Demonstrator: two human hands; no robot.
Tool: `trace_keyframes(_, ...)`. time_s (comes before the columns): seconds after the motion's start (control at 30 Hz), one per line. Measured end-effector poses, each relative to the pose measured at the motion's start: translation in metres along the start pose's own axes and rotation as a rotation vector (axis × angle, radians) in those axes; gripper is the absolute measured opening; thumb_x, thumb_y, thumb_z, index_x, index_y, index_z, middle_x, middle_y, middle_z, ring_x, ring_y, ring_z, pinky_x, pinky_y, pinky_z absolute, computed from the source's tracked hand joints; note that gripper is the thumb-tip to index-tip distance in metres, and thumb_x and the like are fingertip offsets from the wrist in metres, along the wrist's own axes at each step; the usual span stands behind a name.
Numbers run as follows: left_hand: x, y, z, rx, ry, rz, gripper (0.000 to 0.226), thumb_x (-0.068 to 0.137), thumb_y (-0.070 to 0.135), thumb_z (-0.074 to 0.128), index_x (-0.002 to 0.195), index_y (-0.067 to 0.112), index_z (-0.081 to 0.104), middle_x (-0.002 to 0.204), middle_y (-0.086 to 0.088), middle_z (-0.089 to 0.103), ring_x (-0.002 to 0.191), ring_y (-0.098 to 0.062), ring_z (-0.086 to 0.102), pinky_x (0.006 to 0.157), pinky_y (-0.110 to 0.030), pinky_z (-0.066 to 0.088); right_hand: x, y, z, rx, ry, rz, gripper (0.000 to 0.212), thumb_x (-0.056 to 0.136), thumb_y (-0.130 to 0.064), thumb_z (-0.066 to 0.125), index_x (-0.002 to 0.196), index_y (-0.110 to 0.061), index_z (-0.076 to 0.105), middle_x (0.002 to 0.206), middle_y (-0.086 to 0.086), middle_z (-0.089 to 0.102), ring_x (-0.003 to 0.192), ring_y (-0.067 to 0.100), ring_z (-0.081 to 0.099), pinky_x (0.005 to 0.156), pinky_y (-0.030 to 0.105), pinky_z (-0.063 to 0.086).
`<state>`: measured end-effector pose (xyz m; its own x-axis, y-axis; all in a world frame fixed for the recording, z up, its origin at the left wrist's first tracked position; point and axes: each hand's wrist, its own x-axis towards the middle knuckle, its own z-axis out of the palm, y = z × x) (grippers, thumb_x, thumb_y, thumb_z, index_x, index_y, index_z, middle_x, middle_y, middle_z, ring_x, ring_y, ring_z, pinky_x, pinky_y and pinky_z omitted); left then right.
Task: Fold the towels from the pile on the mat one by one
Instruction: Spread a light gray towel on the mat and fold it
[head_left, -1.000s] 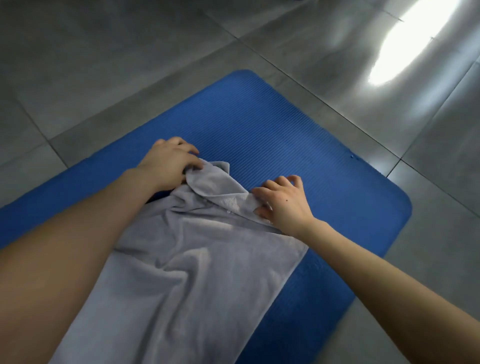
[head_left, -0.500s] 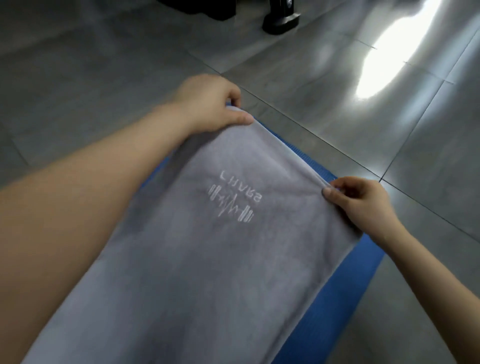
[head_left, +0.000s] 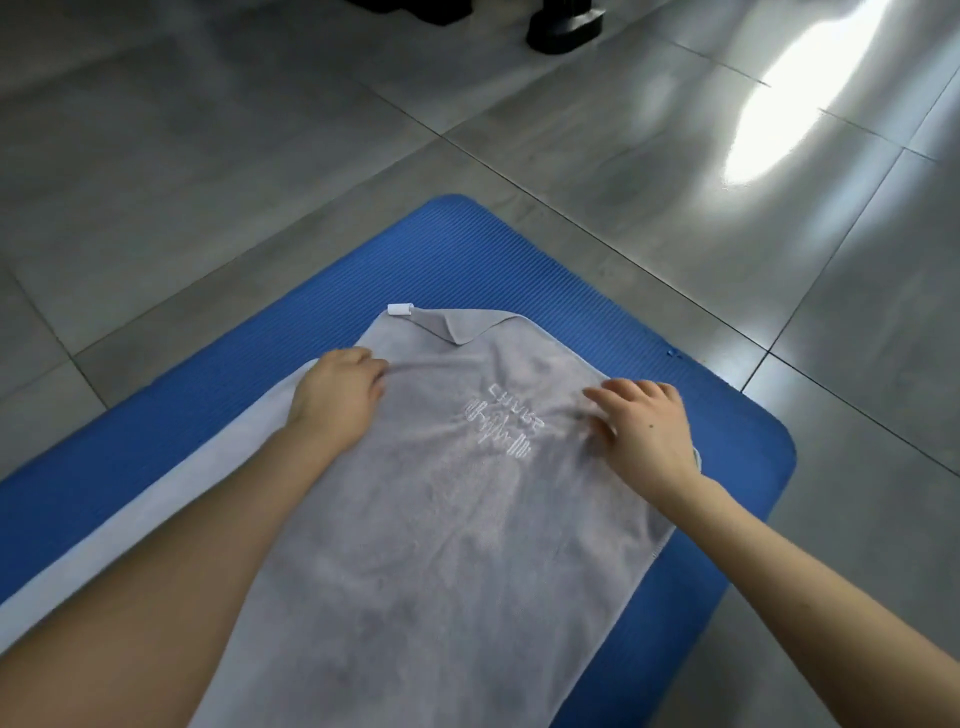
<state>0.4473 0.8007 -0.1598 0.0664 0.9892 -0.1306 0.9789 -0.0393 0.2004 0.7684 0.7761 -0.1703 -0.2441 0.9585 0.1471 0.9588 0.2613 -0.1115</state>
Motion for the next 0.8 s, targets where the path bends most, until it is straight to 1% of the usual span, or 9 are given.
trace_keyframes(0.13,-0.005,-0.004,0.022,-0.011,-0.117,-0.082,0.052,0.097,0.039,0.039,0.145,0.021,0.031,0.154,-0.005,0.025,0.143,-0.026,0.017,0.113,-0.04,0.018,0.043,-0.041,0.009,0.069,0.05,-0.192,0.032,0.081,-0.024,0.065,0.111,-0.015,0.066,0.103,0.003,0.068,0.09,0.03,0.064,0.078,0.039,0.046)
trace_keyframes(0.23,-0.015,0.001,0.032,0.117,-0.108,-0.122,0.059,0.095,0.05,0.031,0.148,0.029,0.018,0.158,-0.003,0.008,0.145,-0.026,0.002,0.114,-0.05,0.007,0.088,-0.085,0.01,0.074,-0.067,-0.101,0.045,0.086,-0.038,0.061,0.122,-0.01,0.056,0.111,0.008,0.063,0.1,0.034,0.057,0.083,0.041,0.04)
trace_keyframes(0.3,-0.029,0.009,0.041,0.146,0.01,-0.167,0.054,0.095,0.047,0.031,0.144,0.024,0.033,0.155,-0.012,0.019,0.143,-0.036,0.013,0.111,-0.059,0.009,0.114,-0.109,0.014,0.029,-0.157,-0.032,0.043,0.088,-0.045,0.056,0.114,-0.01,0.056,0.105,0.009,0.062,0.101,0.033,0.053,0.081,0.038,0.034)
trace_keyframes(0.37,-0.045,0.016,0.051,0.086,0.086,-0.222,0.055,0.09,0.043,0.032,0.132,0.015,0.053,0.144,-0.022,0.039,0.132,-0.046,0.033,0.104,-0.067,0.022,0.134,-0.123,0.021,-0.004,-0.175,-0.004,0.018,0.09,-0.03,0.055,0.091,-0.013,0.059,0.084,0.008,0.06,0.094,0.031,0.056,0.071,0.033,0.029)
trace_keyframes(0.4,-0.052,0.018,0.057,0.061,0.077,-0.253,0.056,0.088,0.044,0.03,0.13,0.015,0.054,0.141,-0.023,0.042,0.129,-0.048,0.037,0.101,-0.069,0.026,0.143,-0.126,0.023,-0.026,-0.193,0.035,0.009,0.089,-0.019,0.052,0.084,-0.014,0.058,0.075,0.005,0.054,0.089,0.029,0.057,0.064,0.029,0.026)
trace_keyframes(0.47,-0.059,0.02,0.067,0.045,0.046,-0.297,0.059,0.09,0.05,0.022,0.138,0.022,0.044,0.145,-0.019,0.038,0.133,-0.046,0.031,0.105,-0.066,0.022,0.163,-0.124,0.023,-0.016,-0.168,0.147,0.015,0.086,-0.007,0.048,0.084,-0.012,0.062,0.075,0.006,0.055,0.081,0.028,0.057,0.06,0.027,0.026)
trace_keyframes(0.6,-0.053,0.018,0.073,0.051,0.11,-0.307,0.06,0.091,0.059,0.014,0.144,0.032,0.014,0.154,-0.016,0.019,0.141,-0.044,0.012,0.11,-0.064,0.006,0.213,-0.11,0.015,0.145,-0.029,0.289,0.022,0.089,-0.017,0.046,0.091,-0.011,0.067,0.099,0.015,0.066,0.095,0.035,0.061,0.066,0.028,0.034)
trace_keyframes(0.73,-0.048,0.017,0.075,0.084,0.11,-0.323,0.062,0.089,0.062,0.008,0.145,0.036,0.002,0.157,-0.012,0.007,0.143,-0.041,0.001,0.111,-0.063,0.001,0.25,-0.111,0.024,0.223,-0.07,0.363,0.026,0.089,-0.029,0.051,0.096,-0.013,0.07,0.102,0.01,0.069,0.099,0.029,0.063,0.068,0.025,0.035)
trace_keyframes(0.8,-0.048,0.016,0.075,0.087,0.108,-0.328,0.064,0.089,0.063,0.008,0.147,0.036,0.006,0.157,-0.013,0.008,0.143,-0.041,0.002,0.111,-0.063,0.002,0.253,-0.116,0.034,0.284,-0.163,0.342,0.024,0.088,-0.028,0.054,0.102,-0.016,0.069,0.108,0.007,0.068,0.104,0.026,0.061,0.075,0.026,0.042)
